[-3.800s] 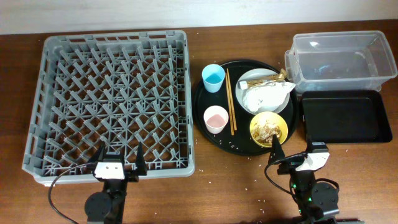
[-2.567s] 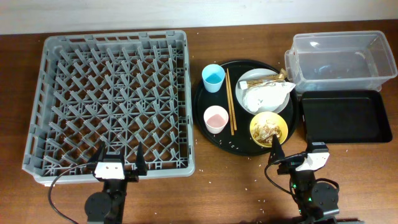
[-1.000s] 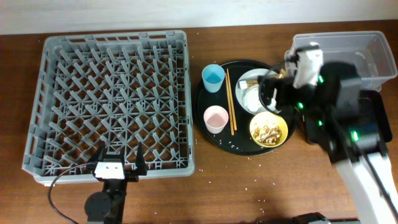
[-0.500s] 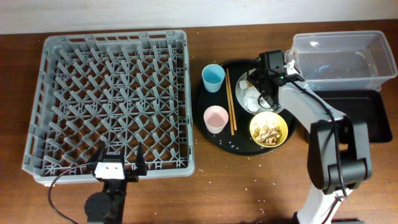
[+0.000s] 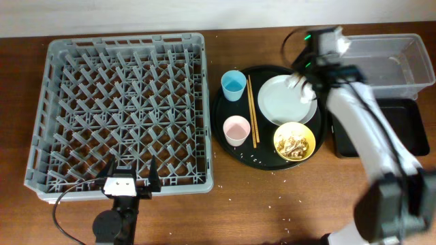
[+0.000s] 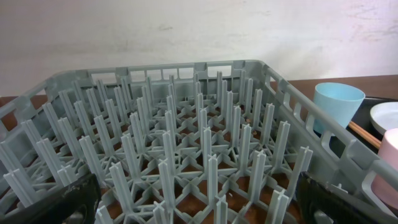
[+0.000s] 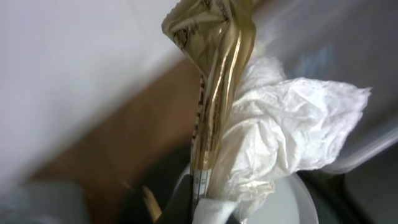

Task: Sort waste into correct bins and load items into the dishwasher rack
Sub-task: 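Grasp the white napkin with the right gripper and drop it in the clear bin, then grasp the yellow bowl with the right gripper and tip scraps onto the black tray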

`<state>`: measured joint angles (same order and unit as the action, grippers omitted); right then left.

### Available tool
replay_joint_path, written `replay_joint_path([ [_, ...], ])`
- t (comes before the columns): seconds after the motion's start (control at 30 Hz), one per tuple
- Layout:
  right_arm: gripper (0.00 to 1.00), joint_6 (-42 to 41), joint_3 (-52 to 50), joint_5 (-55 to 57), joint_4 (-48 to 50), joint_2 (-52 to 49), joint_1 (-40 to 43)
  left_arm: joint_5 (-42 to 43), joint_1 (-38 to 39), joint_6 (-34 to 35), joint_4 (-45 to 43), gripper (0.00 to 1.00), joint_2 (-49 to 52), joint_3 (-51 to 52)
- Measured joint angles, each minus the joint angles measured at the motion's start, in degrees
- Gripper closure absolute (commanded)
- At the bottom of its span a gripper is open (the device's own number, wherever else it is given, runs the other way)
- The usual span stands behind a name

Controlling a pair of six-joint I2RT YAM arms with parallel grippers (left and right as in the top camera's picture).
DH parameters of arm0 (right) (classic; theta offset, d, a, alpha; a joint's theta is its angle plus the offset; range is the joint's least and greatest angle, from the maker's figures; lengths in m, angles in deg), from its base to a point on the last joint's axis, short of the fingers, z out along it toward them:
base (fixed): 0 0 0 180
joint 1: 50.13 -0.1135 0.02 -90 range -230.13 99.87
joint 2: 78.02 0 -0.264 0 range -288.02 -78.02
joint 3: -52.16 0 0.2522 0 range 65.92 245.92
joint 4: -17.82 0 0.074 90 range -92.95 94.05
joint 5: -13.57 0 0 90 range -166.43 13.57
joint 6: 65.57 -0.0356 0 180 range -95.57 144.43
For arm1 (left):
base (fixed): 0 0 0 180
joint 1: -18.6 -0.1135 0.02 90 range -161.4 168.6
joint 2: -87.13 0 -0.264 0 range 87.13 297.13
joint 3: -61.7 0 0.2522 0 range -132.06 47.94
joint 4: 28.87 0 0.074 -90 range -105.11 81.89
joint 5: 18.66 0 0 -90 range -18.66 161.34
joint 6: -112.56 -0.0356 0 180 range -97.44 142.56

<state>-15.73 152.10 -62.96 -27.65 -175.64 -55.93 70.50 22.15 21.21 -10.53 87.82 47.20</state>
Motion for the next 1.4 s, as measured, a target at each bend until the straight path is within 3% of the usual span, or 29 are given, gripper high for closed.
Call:
replay_joint_path([
  [0.07,0.96,0.15,1.73,3.52,1.97,8.17,5.6,0.0,0.0,0.0,0.0,0.0,0.0,0.0],
  [0.13,0.96,0.13,1.99,6.29,6.03,5.6,11.69,0.0,0.0,0.0,0.02,0.0,0.0,0.0],
  [0.17,0.8,0.24,1.95,6.86,10.14,0.81,14.01,0.0,0.0,0.0,0.07,0.0,0.0,0.0],
  [0.23,0.17,0.37,1.53,6.82,17.73,-8.48,16.79,0.0,0.0,0.0,0.02,0.0,-0.02,0.0],
  [0.3,0.02,0.33,1.29,6.86,20.55,-14.47,18.27,0.0,0.0,0.0,0.02,0.0,-0.04,0.0],
  [0.4,0.01,6.21,0.81,4.81,21.62,-13.55,18.45,0.0,0.0,0.0,0.02,0.0,-0.04,0.0],
  [0.47,0.02,12.02,0.68,-0.55,13.29,-6.43,18.45,0.0,0.0,0.0,-0.09,0.0,0.0,-0.02],
  [0.53,0.01,15.54,1.2,-12.76,-5.97,10.25,18.38,0.0,0.0,0.0,0.02,0.0,0.04,0.0],
  [0.6,0.0,16.68,2.27,-21.29,-28.59,17.94,14.56,0.0,0.0,0.0,0.04,0.0,0.09,0.0],
  [0.63,0.0,17.25,1.36,-22.12,-35.01,17.16,10.32,-0.02,0.0,0.0,0.02,0.0,0.11,0.0],
  [0.67,0.02,18.49,-0.13,-21.51,-36.37,16.13,6.45,0.0,0.0,0.0,0.02,0.0,0.04,0.0],
  [0.73,0.26,19.93,-7.08,-16.22,-34.77,12.11,-4.48,0.0,0.0,0.0,0.0,0.0,0.04,0.0],
  [0.77,0.31,20.7,-8.98,-14.95,-34.25,11.02,-6.43,0.0,0.0,0.0,0.0,0.0,0.04,0.0],
  [0.87,0.34,21.14,-15.93,-12.37,-26.23,4.31,-11.37,0.0,0.0,0.0,0.0,0.0,0.04,0.0],
  [0.93,0.41,21.11,-16.98,-11.96,-23.23,-1.01,-13.11,0.0,0.0,0.0,0.0,0.0,0.04,0.0],
  [0.97,0.54,20.65,-16.98,-11.93,-22.82,-2.45,-13.33,0.0,0.0,0.0,0.0,0.0,0.04,0.0],
  [1.03,0.96,18.51,-16.98,-11.78,-22.18,-8.35,-13.35,0.0,0.0,0.0,0.0,0.0,0.04,0.0],
  [1.3,0.96,17.9,-15.58,-10.91,-24.2,-7.96,-13.38,0.0,0.0,0.0,0.0,0.0,0.04,0.0],
  [1.4,0.96,19.65,-6.64,-13.49,-35.12,-4.92,-11.08,0.0,0.0,0.0,0.0,0.0,0.02,0.0],
])
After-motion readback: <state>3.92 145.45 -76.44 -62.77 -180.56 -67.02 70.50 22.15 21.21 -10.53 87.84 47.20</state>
